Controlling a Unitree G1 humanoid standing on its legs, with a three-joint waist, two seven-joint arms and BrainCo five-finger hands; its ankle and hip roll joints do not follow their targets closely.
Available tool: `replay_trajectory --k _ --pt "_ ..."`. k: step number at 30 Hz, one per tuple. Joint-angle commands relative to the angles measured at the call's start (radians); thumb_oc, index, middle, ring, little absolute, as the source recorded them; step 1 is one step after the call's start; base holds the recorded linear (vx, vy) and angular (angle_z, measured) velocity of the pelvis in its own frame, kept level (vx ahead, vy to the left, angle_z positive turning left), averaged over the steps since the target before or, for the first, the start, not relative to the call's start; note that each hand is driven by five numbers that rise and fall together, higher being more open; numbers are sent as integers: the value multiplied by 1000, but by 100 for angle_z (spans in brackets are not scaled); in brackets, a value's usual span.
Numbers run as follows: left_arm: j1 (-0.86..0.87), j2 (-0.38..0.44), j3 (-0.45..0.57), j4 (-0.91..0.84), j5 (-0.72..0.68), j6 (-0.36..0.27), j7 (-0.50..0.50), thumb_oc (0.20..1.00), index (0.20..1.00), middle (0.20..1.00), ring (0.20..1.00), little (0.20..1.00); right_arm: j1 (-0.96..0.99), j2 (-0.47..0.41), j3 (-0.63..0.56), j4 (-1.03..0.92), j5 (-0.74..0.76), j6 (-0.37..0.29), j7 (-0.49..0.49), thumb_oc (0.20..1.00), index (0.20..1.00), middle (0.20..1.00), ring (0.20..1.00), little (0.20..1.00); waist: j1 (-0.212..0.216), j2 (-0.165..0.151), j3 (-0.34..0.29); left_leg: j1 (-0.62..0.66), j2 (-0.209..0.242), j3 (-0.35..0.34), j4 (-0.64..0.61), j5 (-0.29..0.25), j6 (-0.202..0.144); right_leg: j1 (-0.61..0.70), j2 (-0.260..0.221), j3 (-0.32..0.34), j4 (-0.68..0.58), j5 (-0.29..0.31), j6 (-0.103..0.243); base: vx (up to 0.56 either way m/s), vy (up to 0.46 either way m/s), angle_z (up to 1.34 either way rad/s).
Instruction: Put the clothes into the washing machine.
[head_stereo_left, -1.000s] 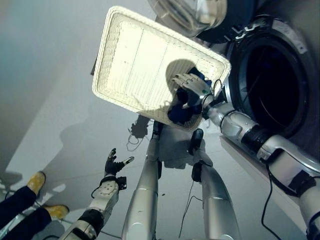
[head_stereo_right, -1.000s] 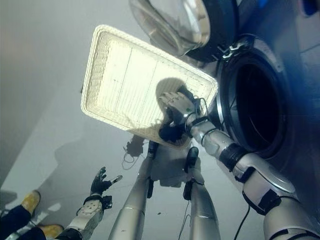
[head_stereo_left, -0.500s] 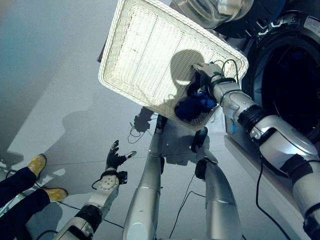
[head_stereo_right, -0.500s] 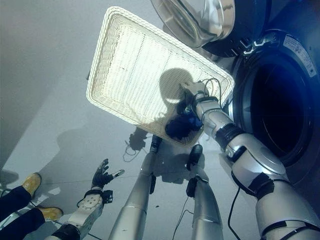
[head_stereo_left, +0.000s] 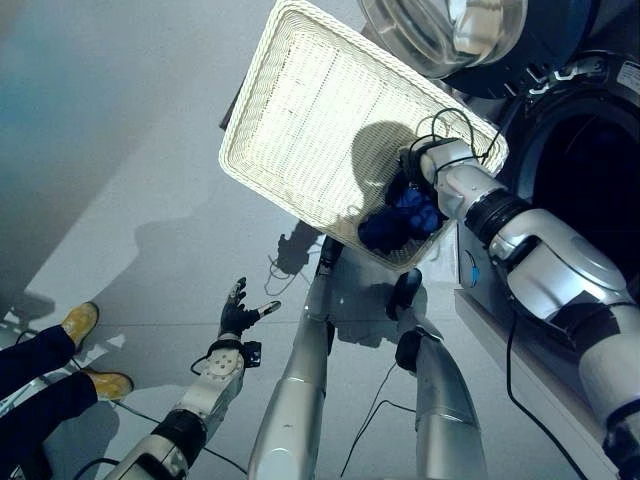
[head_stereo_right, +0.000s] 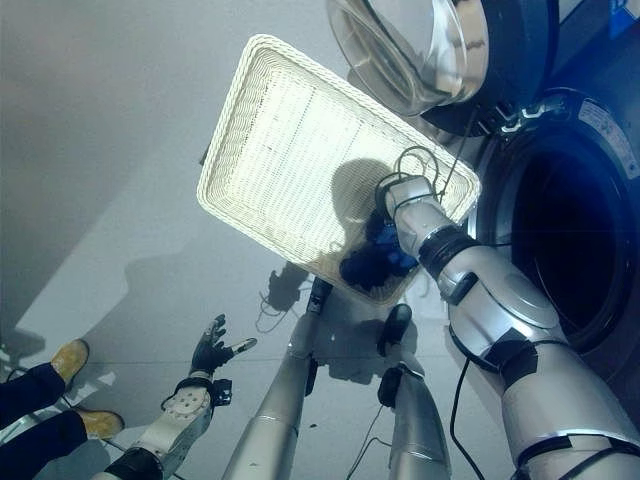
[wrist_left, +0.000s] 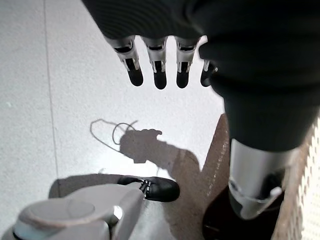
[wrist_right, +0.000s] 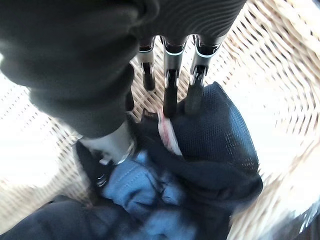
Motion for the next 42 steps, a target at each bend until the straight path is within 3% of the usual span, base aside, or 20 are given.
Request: replay_trajectory --k 1,2,5,8,15,20,25,28,31,34,35,37,42 --pt "-28 37 33 -12 58 0 -13 1000 1000 1000 1000 1000 140 -18 15 -12 151 25 -15 407 407 407 407 407 18 8 83 26 -74 68 -23 -3 29 96 16 -30 -306 251 90 5 6 5" --pt "-26 40 38 -14 56 2 -15 1000 1000 1000 1000 1000 142 -26 2 -31 179 38 -76 1000 1000 1000 1000 1000 15 7 83 26 -74 69 -24 -2 29 95 16 -29 -306 252 91 2 19 5" --pt "-18 33 39 -9 51 -9 -3 1000 1000 1000 1000 1000 161 -38 -76 -68 219 74 -304 1000 1000 1000 1000 1000 0 3 83 22 -67 77 -25 -2 27 87 22 -18 -307 256 91 4 42 0" --pt "-2 8 47 2 61 -22 13 1000 1000 1000 1000 1000 178 -45 -139 -108 210 51 -467 1000 1000 1000 1000 1000 -15 0 83 20 -60 87 -31 -3 26 82 27 -6 -310 257 92 1 73 -2" --pt "15 -32 40 19 49 -32 43 1000 1000 1000 1000 1000 250 -42 -307 -210 465 -40 -848 1000 1000 1000 1000 1000 -45 10 83 19 -56 105 -34 -7 26 70 27 19 -310 260 92 -7 73 -3" --pt "26 -60 45 47 45 -46 62 1000 1000 1000 1000 1000 349 -19 -415 -257 629 -82 -920 1000 1000 1000 1000 1000 -66 11 83 25 -50 121 -37 -10 22 72 25 35 -311 260 93 -5 73 -5" --pt "22 -78 41 54 43 -53 84 1000 1000 1000 1000 1000 404 -19 -426 -292 634 -62 -890 1000 1000 1000 1000 1000 -80 14 83 21 -48 129 -38 -10 22 62 24 45 -310 261 92 -1 45 -5" --pt "20 -78 42 56 46 -55 89 1000 1000 1000 1000 1000 415 -31 -401 -302 608 -11 -808 1000 1000 1000 1000 1000 -83 14 83 25 -50 130 -39 -9 23 61 24 47 -309 263 92 3 3 -5" --pt "20 -70 46 49 49 -51 89 1000 1000 1000 1000 1000 407 -51 -361 -301 559 66 -654 1000 1000 1000 1000 1000 -83 12 83 25 -49 131 -40 -8 22 62 23 45 -311 264 93 0 0 0" --pt "21 -48 50 33 52 -38 84 1000 1000 1000 1000 1000 395 -80 -292 -306 498 152 -417 1000 1000 1000 1000 1000 -77 7 83 26 -50 125 -39 -7 20 64 22 39 -312 263 93 4 -28 -1" --pt "21 -45 50 31 51 -37 83 1000 1000 1000 1000 1000 394 -83 -286 -307 492 152 -403 1000 1000 1000 1000 1000 -76 6 83 26 -50 124 -39 -6 20 64 22 38 -312 263 93 5 -53 0" --pt "17 -21 50 18 44 -24 75 1000 1000 1000 1000 1000 380 -103 -225 -316 397 177 -268 1000 1000 1000 1000 1000 -72 1 83 26 -51 118 -38 -4 21 68 23 33 -313 263 92 3 -64 0" --pt "9 0 45 12 40 -14 64 1000 1000 1000 1000 1000 335 -114 -135 -291 256 201 -42 1000 1000 1000 1000 1000 -60 -3 83 25 -55 104 -36 -2 21 70 24 27 -319 263 90 7 -45 1"
